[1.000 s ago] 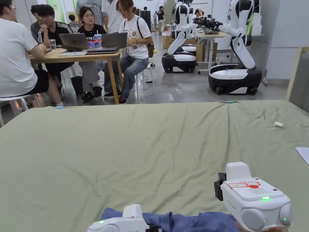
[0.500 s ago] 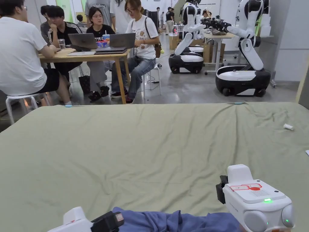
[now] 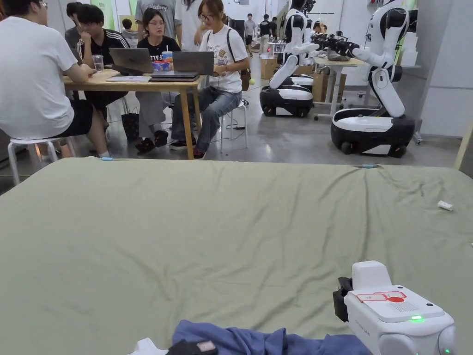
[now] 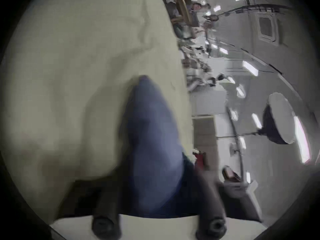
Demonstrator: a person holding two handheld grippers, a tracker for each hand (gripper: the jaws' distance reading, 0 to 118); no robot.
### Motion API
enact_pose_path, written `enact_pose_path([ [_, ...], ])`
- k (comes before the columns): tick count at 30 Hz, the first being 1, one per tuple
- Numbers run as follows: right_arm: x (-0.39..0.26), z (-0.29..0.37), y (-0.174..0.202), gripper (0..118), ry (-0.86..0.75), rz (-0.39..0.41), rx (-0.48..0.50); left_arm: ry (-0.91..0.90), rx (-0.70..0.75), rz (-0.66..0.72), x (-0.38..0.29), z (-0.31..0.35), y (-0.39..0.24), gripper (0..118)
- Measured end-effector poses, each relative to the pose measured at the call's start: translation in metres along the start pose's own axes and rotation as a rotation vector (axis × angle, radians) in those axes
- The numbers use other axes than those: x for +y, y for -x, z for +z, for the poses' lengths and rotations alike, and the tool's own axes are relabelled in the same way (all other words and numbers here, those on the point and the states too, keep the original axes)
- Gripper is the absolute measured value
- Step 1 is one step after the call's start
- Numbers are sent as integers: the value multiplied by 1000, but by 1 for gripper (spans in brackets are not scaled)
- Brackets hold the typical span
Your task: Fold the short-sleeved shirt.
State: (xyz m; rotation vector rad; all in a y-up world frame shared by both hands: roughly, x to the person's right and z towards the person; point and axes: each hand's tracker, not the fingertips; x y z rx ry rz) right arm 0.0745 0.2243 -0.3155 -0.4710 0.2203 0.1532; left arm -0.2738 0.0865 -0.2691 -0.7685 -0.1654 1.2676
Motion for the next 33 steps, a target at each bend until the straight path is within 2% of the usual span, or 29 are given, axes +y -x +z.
enact_pose_path([
  [1, 0, 3, -2, 0, 2, 5, -6, -14, 23, 3, -2, 0, 1, 18],
  [3, -1, 5, -6, 0, 7, 11, -16, -24, -40, -44, -1, 12, -5, 15],
  [7, 0, -1, -20, 0, 11, 15, -32, -189, 84, -278, 23, 50, -37, 15],
  [9, 0, 3, -22, 0, 7, 14, -41, -241, 184, -436, 53, 61, -41, 15],
  [12, -1, 5, -24, 0, 3, 2, -39, -271, 305, -734, 42, 67, -76, 15],
  [15, 0, 11, -27, 0, 2, 22, -56, -249, 313, -1009, -3, 50, -115, 15],
  [19, -2, 19, -42, 0, 9, 16, -93, -145, 286, -1307, -80, 2, -147, 15],
  [23, -10, 26, -69, 0, 10, 6, -129, 10, 343, -1570, -151, -64, -129, 14],
  [26, -17, 30, -86, 0, 17, -20, -150, 96, 408, -1688, -185, -96, -111, 13],
  [27, -19, 31, -89, 0, 19, -27, -153, 96, 431, -1729, -191, -102, -107, 18],
  [28, -22, 32, -92, 0, 21, -32, -153, 98, 450, -1767, -199, -101, -108, 29],
  [29, -23, 33, -94, 0, 22, -31, -153, 97, 441, -1764, -199, -100, -109, 50],
  [30, -23, 34, -95, 0, 22, -32, -152, 95, 414, -1738, -197, -97, -113, 78],
  [31, -24, 34, -96, 0, 21, -34, -150, 80, 343, -1668, -194, -89, -123, 87],
  [33, -24, 31, -96, 0, 19, -46, -138, 57, 242, -1550, -181, -76, -142, 87],
])
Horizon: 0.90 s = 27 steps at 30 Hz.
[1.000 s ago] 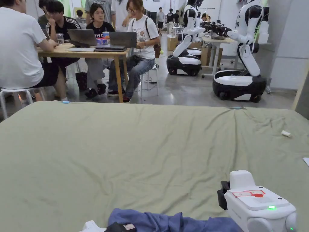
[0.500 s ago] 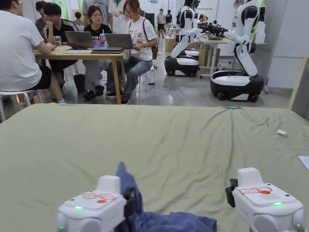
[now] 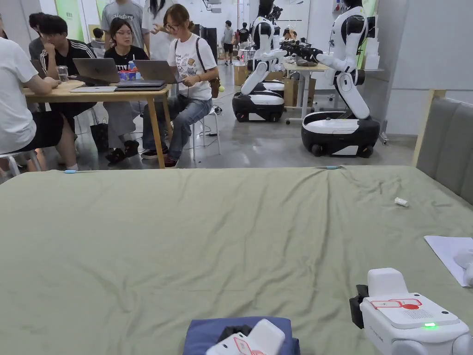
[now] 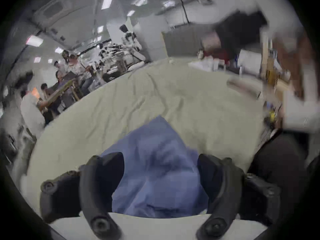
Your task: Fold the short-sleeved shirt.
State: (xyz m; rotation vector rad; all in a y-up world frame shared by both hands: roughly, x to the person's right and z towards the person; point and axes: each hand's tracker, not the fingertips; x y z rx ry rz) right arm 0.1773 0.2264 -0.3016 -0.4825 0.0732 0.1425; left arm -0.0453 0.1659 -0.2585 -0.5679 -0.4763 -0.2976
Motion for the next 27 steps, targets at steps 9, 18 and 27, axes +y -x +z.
enact_pose_path([
  [9, -2, -8, 26, 0, 34, -11, 85, 22, -103, 677, -1, 6, 100, 19],
  [18, -6, -16, 53, 0, 96, 12, 158, 148, -258, 626, -30, -29, 21, 0],
  [27, -29, -30, 92, 0, 240, -19, 350, 52, -158, 701, -36, 12, 72, 0],
])
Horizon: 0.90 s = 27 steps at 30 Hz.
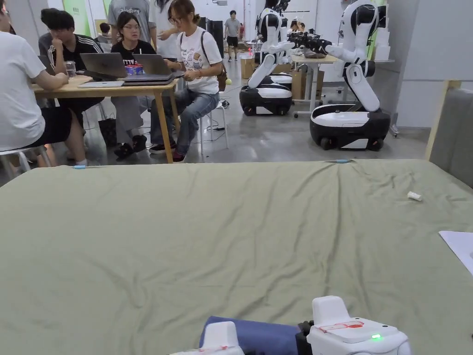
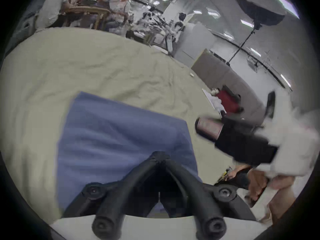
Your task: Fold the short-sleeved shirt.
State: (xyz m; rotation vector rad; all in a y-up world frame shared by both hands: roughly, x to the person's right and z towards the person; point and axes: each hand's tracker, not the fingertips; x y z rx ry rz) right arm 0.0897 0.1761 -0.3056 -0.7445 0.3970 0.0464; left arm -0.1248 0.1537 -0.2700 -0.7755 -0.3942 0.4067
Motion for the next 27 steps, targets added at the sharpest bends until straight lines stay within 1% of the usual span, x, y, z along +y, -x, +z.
enact_pose_path([
  [2, -5, -8, 9, 0, 41, -35, 59, -26, 18, 23, 10, 18, 21, 0],
  [3, -9, -15, 10, 0, 72, -62, 94, -31, 38, 31, 14, 26, 34, 9],
  [4, -11, -18, 10, 0, 76, -72, 89, -29, 48, 35, 17, 32, 43, 15],
  [5, -15, -23, 9, 0, 74, -56, 42, -23, 60, 40, 18, 36, 56, 22],
  [6, -19, -25, 7, 0, 85, -37, -11, -23, 69, 55, 16, 38, 67, 41],
  [7, -21, -28, 4, 0, 94, -41, -27, -34, 58, 83, 14, 38, 74, 73],
  [8, -23, -30, 0, 0, 103, -59, -27, -34, 51, 124, 11, 33, 87, 100],
  [9, -28, -38, -8, 0, 108, -73, -35, -30, 23, 164, 6, 29, 94, 118],
  [12, -31, -41, -16, 0, 106, -100, -38, 32, -114, 309, -6, 11, 100, 111],
  [13, -30, -40, -17, 0, 107, -111, -32, 49, -155, 351, -11, 3, 100, 112],
  [15, -29, -38, -16, 0, 103, -106, -28, 9, -242, 397, -18, -11, 97, 112],
  [16, -29, -37, -15, 0, 97, -96, -25, -15, -264, 425, -14, -14, 99, 110],
  [17, -29, -34, -12, 0, 84, -78, -20, -25, -318, 489, -12, -19, 100, 100],
  [18, -30, -31, -10, 0, 70, -60, -19, -23, -340, 564, -12, -24, 100, 75],
  [19, -30, -31, -9, 0, 68, -48, -21, -18, -279, 578, -12, -28, 98, 49],
  [20, -29, -31, -7, 0, 69, -39, -29, -6, -176, 545, -9, -18, 74, 32],
  [21, -28, -32, -7, 0, 67, -38, -27, 8, -139, 502, -9, -16, 71, 31],
  [22, -25, -31, -6, 0, 61, -38, -18, 2, -202, 511, -8, -11, 74, 29],
  [23, -21, -30, -2, 0, 55, -27, -24, -4, -222, 516, -5, -3, 75, 28],
  [27, -3, -31, 15, 0, 24, 12, -22, -46, -102, 395, 29, 31, 93, 27],
])
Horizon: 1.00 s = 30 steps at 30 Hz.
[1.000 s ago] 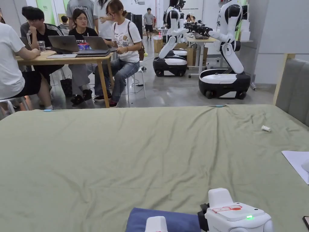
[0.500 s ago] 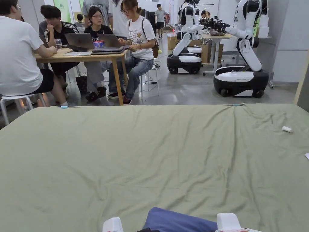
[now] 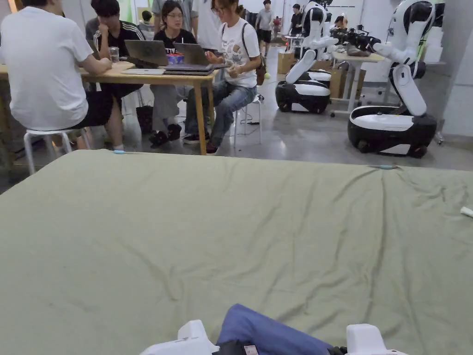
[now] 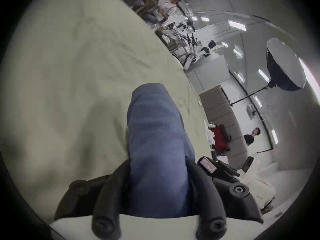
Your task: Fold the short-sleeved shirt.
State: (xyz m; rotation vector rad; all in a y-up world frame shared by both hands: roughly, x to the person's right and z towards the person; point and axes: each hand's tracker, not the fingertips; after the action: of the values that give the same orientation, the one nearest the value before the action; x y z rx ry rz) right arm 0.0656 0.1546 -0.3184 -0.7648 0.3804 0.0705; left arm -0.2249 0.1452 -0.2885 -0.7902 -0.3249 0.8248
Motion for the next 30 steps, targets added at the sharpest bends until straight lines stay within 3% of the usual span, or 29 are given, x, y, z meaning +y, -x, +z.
enact_pose_path([
  [6, 30, -3, 48, 0, -25, 53, 18, -80, 161, -99, 86, 85, 64, 27],
  [9, 40, -12, 74, 0, -25, 77, 33, -101, 237, -87, 133, 127, 130, 27],
  [17, 53, -46, 119, 0, -10, 131, 60, -111, 443, -99, 205, 219, 234, 27],
  [20, 56, -54, 126, 0, -2, 133, 62, -109, 451, -72, 215, 233, 262, 27],
  [22, 56, -54, 131, 0, 4, 141, 62, -112, 374, -38, 205, 231, 260, 29],
  [23, 56, -54, 133, 0, 7, 146, 63, -124, 361, -38, 202, 233, 262, 38],
  [25, 57, -55, 133, 0, 10, 154, 61, -168, 431, -73, 207, 237, 276, 82],
  [26, 54, -56, 129, 0, 10, 150, 55, -188, 459, -86, 207, 243, 277, 94],
  [30, 54, -51, 125, 0, 3, 147, 54, -271, 498, -72, 212, 285, 267, 87],
])
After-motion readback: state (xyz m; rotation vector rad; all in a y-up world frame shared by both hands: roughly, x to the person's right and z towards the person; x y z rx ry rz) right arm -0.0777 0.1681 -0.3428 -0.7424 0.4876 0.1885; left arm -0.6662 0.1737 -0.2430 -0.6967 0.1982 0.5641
